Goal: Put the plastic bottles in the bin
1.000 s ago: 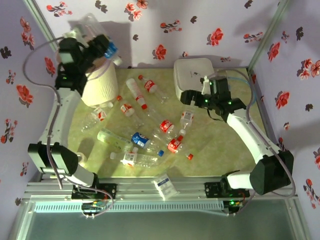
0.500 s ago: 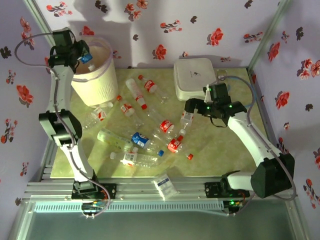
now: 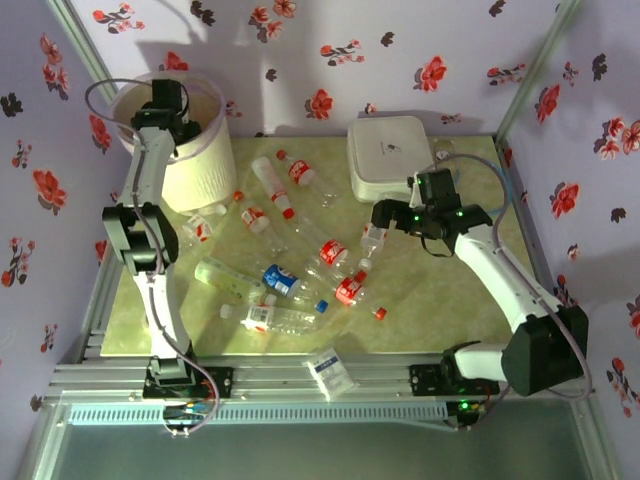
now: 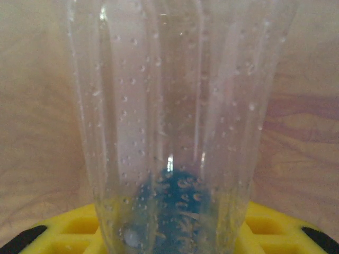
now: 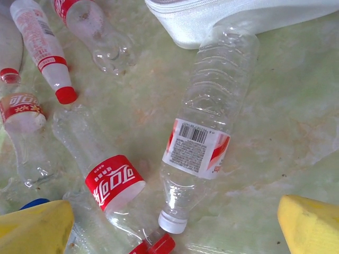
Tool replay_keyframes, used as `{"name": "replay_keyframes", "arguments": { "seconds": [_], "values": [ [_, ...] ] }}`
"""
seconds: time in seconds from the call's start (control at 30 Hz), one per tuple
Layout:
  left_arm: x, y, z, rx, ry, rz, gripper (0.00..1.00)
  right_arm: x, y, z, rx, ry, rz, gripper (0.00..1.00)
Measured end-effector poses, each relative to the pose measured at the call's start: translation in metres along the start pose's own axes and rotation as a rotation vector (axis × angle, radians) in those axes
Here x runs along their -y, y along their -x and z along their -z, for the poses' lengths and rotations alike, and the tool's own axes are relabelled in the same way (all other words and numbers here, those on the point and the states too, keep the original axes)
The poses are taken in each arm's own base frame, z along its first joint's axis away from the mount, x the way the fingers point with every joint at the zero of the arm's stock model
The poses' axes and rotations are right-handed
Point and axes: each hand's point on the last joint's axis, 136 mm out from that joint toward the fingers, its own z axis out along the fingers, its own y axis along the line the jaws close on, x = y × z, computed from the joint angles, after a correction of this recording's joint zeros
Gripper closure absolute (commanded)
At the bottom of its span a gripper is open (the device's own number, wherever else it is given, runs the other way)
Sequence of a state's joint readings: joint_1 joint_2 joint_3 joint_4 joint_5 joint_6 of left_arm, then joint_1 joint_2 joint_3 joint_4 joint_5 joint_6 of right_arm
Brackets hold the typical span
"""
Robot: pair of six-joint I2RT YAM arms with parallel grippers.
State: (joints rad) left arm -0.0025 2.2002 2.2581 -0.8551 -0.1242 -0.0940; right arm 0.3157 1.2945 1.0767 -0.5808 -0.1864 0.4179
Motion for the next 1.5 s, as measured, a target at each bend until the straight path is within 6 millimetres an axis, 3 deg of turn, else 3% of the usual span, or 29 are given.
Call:
{"name": "replay_keyframes", "arguments": {
  "seconds": [0.03,0.1,0.17,0.37,0.53,0.7,0.8,0.97,1.1,1.23,1.37,1.5],
  "values": [
    [0.000,-0.002,-0.002,-0.007,0.001,-0.006,0.91,0.001,-0.001,-0.001,-0.004,-0.003,-0.004,0.01],
    [0.001,-0.005,-0.005,-0.017,0.006,-0.010,0.60,0.004,-0.006,-0.005,-0.017,-0.010,-0.017,0.01],
    [0.000,-0.007,-0.006,-0.025,0.008,-0.015,0.45,0.009,-0.013,-0.011,-0.040,-0.020,-0.041,0.01],
    [0.000,-0.007,-0.006,-0.026,0.014,-0.027,0.22,0.020,-0.040,-0.037,-0.119,-0.045,-0.108,0.01],
    [0.000,-0.007,-0.003,-0.027,0.017,-0.036,0.00,0.013,-0.052,-0.054,-0.161,-0.027,-0.120,0.01],
    [-0.003,0.000,0.021,-0.006,0.028,-0.043,0.00,0.006,-0.059,-0.074,-0.194,-0.011,-0.119,0.01],
    [-0.007,0.014,0.054,0.052,0.033,-0.047,0.00,0.009,-0.065,-0.087,-0.220,-0.024,-0.120,0.01],
    [-0.014,0.042,0.135,0.203,0.039,-0.051,0.00,0.018,-0.075,-0.103,-0.258,-0.051,-0.134,0.08],
    [-0.009,0.052,0.206,0.327,0.021,-0.059,0.00,0.022,-0.078,-0.112,-0.266,-0.069,-0.145,0.15],
    [-0.007,0.040,0.255,0.393,0.011,-0.062,0.00,0.023,-0.075,-0.115,-0.252,-0.073,-0.141,0.27],
    [-0.001,0.019,0.274,0.405,0.001,-0.065,0.00,0.027,-0.075,-0.117,-0.255,-0.079,-0.131,0.32],
    [0.046,-0.017,0.277,0.403,-0.201,-0.043,0.00,0.037,-0.071,-0.113,-0.256,-0.084,-0.133,0.40]
  ]
}}
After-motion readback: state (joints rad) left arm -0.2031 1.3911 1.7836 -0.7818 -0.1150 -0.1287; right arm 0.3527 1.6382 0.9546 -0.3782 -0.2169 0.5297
